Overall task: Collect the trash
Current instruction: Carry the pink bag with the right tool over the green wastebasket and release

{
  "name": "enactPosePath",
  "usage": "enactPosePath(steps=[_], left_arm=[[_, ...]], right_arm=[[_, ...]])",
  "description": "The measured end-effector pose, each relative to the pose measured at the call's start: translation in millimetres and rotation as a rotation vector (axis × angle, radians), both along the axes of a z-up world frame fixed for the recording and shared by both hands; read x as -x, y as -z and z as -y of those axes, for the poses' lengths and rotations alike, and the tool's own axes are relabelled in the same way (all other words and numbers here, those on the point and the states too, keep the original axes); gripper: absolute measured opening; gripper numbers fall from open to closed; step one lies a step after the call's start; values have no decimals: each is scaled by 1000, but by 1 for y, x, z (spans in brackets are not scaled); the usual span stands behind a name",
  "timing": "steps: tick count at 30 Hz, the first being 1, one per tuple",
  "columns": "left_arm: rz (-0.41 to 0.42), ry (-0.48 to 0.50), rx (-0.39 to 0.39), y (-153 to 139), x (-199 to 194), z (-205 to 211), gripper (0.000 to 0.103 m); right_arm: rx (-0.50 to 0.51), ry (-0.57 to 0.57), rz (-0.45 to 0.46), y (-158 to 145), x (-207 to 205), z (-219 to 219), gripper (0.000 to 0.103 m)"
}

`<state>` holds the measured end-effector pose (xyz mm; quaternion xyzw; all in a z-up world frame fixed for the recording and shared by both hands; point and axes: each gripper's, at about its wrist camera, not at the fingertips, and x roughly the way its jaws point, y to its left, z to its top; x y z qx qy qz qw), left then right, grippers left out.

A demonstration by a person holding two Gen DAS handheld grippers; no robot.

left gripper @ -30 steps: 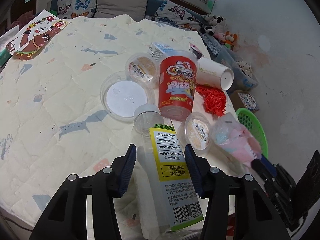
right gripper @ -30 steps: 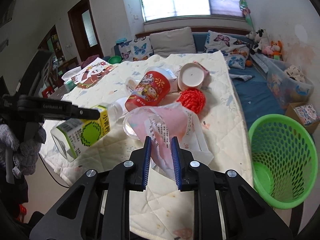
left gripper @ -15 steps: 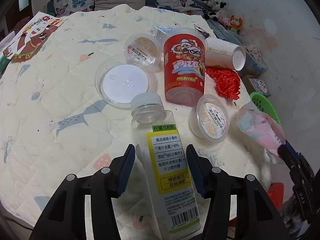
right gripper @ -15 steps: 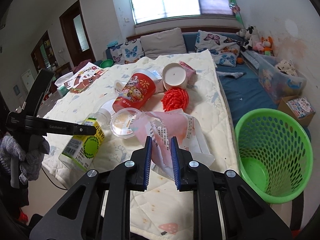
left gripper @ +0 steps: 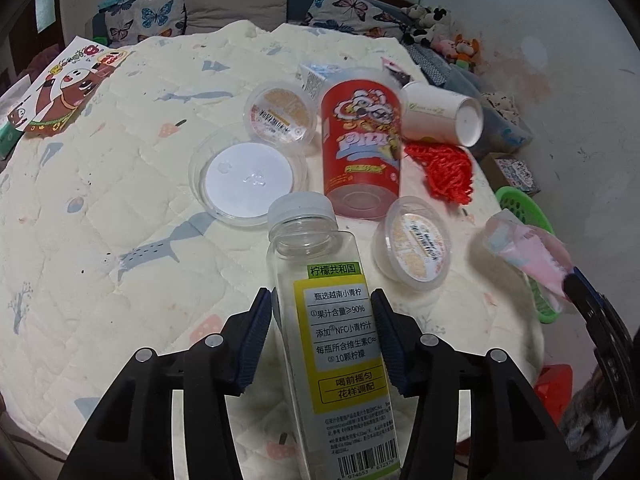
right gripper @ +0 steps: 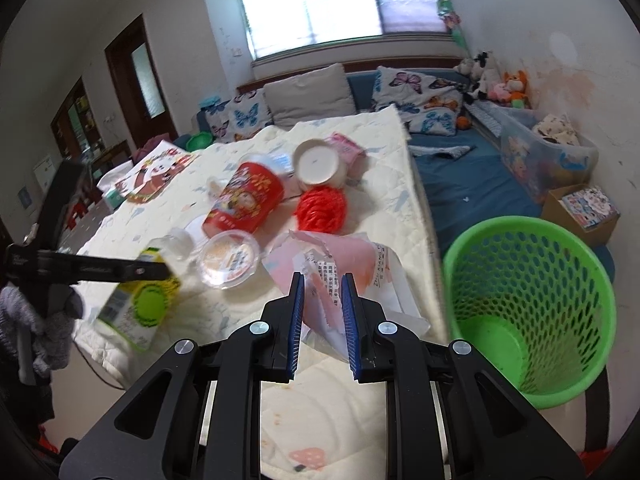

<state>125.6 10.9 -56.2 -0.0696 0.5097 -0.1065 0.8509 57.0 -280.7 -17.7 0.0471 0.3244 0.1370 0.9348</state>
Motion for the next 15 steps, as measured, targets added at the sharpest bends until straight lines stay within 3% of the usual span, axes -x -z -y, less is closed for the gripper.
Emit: enactPosePath(steps=[9, 13, 14, 15], left_arm=[[77, 64, 71, -45, 18, 6, 49], [112, 91, 89, -62, 18, 18, 49], [118, 96, 91, -65, 17, 21, 49], [122, 103, 94, -67, 15, 24, 49]], right_arm=[[9, 151, 1, -3, -5, 59, 20], [-28, 132, -17, 1, -3, 67, 22], [-37, 120, -23, 2, -2, 66, 28], [-53, 106, -29, 5, -2, 64, 49]])
